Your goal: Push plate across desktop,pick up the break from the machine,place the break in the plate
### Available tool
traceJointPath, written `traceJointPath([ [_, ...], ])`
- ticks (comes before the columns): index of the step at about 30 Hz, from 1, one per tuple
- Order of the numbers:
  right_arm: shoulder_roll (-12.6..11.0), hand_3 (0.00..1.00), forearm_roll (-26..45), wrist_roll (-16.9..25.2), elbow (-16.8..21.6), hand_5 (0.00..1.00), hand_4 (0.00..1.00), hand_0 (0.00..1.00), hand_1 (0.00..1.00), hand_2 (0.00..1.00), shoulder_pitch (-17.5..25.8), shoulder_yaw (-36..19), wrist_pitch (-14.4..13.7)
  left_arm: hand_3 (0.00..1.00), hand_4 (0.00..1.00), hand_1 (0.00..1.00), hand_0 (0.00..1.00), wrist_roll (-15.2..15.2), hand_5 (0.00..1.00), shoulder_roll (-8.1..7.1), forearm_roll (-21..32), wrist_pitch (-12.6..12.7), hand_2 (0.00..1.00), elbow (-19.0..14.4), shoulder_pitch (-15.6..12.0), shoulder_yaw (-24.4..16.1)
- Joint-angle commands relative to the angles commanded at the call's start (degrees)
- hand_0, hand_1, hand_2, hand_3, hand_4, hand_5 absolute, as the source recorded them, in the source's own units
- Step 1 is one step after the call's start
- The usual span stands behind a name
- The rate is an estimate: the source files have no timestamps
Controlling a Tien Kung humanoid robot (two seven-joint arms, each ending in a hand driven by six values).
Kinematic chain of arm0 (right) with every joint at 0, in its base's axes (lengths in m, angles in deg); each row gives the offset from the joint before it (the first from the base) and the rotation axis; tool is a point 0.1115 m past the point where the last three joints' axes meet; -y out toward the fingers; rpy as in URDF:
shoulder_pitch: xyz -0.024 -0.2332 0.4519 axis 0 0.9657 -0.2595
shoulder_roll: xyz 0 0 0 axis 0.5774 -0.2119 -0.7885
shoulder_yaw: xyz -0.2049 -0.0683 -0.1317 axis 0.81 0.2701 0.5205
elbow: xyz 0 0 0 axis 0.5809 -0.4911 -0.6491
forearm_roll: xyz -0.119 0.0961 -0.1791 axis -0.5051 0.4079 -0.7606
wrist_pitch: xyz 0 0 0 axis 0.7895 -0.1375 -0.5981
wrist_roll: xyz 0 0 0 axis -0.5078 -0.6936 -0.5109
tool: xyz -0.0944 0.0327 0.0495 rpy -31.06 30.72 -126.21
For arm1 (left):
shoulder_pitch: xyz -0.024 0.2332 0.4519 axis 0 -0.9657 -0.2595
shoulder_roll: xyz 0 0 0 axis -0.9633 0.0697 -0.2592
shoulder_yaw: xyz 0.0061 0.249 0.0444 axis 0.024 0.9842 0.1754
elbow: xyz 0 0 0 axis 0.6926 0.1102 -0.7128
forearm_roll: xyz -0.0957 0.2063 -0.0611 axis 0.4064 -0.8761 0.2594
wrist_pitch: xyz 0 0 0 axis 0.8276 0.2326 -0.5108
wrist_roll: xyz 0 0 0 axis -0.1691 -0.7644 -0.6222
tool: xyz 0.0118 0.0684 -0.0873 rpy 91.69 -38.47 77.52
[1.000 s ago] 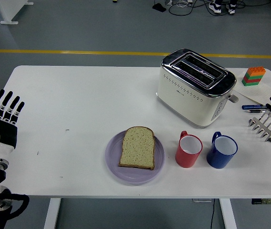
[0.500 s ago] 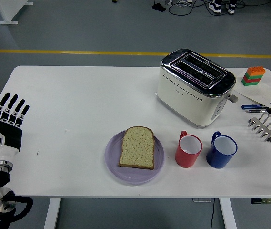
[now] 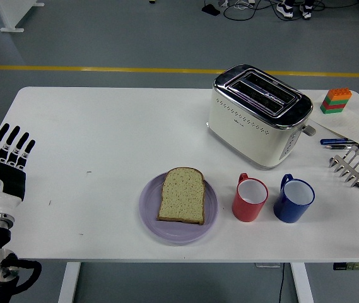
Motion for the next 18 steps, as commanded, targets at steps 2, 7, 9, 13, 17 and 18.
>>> traceJointPath([
  [2, 0.07, 0.669, -0.03, 0.01, 0.04, 0.355, 0.540, 0.725, 0.698, 0.713, -0.21, -0.08, 0.02, 0.733, 0.536, 0.765, 0.767, 0.02, 0.998, 0.01, 0.03, 0.01, 0.781, 0.03, -0.15, -0.11],
  [7, 0.11, 0.664, -0.05, 0.07, 0.14, 0.356, 0.540, 0.724, 0.697, 0.712, -0.08, -0.53, 0.08, 0.732, 0.536, 0.765, 0.767, 0.05, 0.998, 0.01, 0.18, 0.03, 0.780, 0.25, 0.05, 0.02],
  [9, 0.09, 0.662, 0.00, 0.11, 0.09, 0.355, 0.541, 0.723, 0.696, 0.711, 0.05, -0.82, 0.07, 0.732, 0.535, 0.764, 0.767, 0.06, 0.998, 0.02, 0.19, 0.00, 0.780, 0.30, 0.27, 0.11],
  [13, 0.10, 0.662, 0.04, 0.19, 0.06, 0.355, 0.541, 0.723, 0.696, 0.711, -0.43, -1.25, 0.10, 0.732, 0.535, 0.764, 0.767, 0.04, 0.998, 0.02, 0.23, 0.00, 0.780, 0.42, 0.53, 0.12],
  [17, 0.13, 0.660, 0.11, 0.22, 0.02, 0.356, 0.541, 0.724, 0.696, 0.710, -0.45, -1.46, 0.11, 0.730, 0.535, 0.765, 0.767, 0.04, 0.998, 0.05, 0.20, -0.03, 0.779, 0.52, 0.87, 0.24],
  [18, 0.13, 0.660, 0.12, 0.22, 0.00, 0.356, 0.541, 0.724, 0.696, 0.710, -0.41, -1.52, 0.08, 0.730, 0.535, 0.765, 0.767, 0.04, 0.998, 0.05, 0.18, -0.01, 0.779, 0.54, 0.99, 0.30],
])
